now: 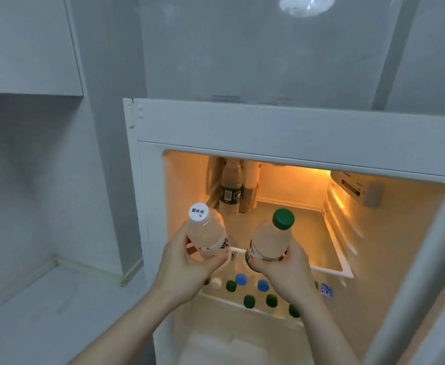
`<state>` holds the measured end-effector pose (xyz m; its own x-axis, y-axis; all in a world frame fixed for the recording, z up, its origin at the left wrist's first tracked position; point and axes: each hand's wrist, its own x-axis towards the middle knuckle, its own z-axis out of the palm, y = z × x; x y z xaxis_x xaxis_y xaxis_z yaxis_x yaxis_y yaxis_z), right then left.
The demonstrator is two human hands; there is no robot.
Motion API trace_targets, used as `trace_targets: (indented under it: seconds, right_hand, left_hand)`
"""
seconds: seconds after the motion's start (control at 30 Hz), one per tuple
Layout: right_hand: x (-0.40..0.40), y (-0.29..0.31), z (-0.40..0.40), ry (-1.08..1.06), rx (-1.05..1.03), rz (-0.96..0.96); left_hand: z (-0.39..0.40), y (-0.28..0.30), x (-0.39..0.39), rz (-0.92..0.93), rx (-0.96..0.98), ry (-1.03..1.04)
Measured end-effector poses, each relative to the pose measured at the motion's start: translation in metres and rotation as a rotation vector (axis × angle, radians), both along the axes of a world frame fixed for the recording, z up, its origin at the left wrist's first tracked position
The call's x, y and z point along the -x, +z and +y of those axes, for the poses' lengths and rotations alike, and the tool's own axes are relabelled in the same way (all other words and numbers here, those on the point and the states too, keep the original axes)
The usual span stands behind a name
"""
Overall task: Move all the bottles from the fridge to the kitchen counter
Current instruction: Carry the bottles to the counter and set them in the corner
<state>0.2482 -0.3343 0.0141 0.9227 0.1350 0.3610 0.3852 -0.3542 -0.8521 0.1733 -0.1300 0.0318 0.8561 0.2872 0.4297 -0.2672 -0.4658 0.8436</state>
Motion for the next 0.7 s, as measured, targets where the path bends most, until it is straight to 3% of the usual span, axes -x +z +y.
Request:
trace_targets:
  seconds: [0.4,0.7]
  right_hand:
    - [0.124,-0.027,0.128,0.573,0.070,0.158]
    - [0.297,-0.044,0.239,0.960,0.187,0.274]
  left_hand:
    - [0.093,-0.047,0.233,0.186,0.033,0.441]
    - [0.122,-0.068,0.453,0.269,0.136,0.854]
